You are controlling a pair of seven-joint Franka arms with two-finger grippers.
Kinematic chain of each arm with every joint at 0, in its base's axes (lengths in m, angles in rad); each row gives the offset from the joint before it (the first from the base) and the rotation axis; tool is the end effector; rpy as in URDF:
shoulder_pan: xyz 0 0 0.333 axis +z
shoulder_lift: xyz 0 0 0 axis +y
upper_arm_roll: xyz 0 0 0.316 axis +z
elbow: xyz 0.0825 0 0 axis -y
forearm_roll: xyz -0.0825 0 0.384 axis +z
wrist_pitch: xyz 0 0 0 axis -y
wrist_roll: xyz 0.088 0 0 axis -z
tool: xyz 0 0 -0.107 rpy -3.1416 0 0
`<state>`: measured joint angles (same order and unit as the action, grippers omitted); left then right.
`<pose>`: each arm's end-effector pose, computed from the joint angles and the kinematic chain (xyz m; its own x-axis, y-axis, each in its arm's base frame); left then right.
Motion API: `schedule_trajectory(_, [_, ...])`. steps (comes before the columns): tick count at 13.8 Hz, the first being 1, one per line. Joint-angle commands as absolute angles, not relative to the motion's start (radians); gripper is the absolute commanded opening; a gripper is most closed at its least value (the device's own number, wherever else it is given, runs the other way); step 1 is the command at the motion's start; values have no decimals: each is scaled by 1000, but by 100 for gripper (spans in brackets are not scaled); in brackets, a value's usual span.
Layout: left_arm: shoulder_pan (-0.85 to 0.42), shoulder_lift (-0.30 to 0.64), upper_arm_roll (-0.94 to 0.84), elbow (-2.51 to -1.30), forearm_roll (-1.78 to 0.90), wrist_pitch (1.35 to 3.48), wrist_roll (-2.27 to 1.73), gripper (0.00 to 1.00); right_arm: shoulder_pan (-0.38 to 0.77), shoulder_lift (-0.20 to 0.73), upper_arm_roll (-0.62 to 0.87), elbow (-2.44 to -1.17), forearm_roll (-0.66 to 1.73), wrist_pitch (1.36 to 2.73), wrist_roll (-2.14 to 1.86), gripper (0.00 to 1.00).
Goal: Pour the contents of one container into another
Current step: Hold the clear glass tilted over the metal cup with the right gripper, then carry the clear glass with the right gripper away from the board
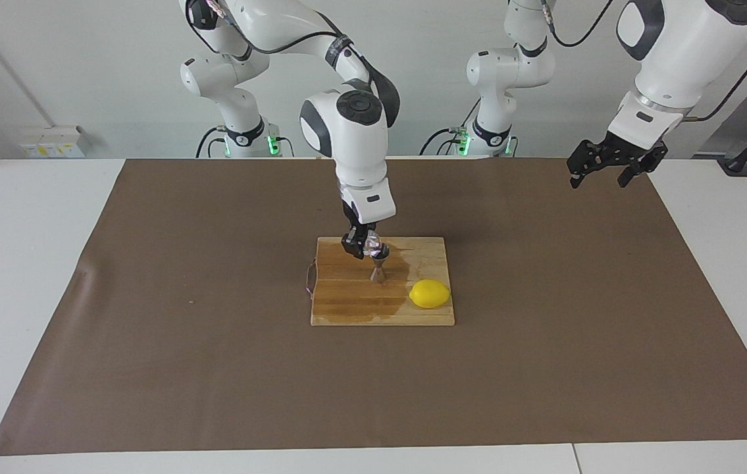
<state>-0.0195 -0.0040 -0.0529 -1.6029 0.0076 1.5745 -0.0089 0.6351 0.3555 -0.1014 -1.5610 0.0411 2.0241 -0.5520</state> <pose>0.5514 -0.0392 0.6119 0.9977 -0.0635 -0.0243 -0.0637 -0.9979 -0.0080 0.5759 0.3529 0.4521 0.4687 0.8782 0.0949 0.8785 -0.4747 0.0544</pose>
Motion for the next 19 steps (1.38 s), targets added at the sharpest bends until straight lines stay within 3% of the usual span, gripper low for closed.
schedule_trajectory(1, [-15, -29, -55, -1624, 15, 1568, -3, 100, 579, 295, -97, -1604, 153, 2095, -670, 0])
schedule_trajectory(5, [-15, -29, -55, -1624, 15, 1568, -3, 100, 470, 175, -97, -1718, 314, 2152, -871, 0])
schedule_trajectory(8, [-15, -29, -55, -1624, 15, 1568, -3, 100, 324, 126, -95, -1769, 402, 2128, -1062, 0])
schedule_trajectory(15, [-15, -29, -55, -1625, 15, 1568, -3, 100, -27, 118, -94, -1779, 477, 1945, -1411, 0])
schedule_trajectory(19, [-15, -29, -55, -1624, 15, 1568, -3, 100, -198, 135, -94, -1847, 564, 1921, -1653, 0])
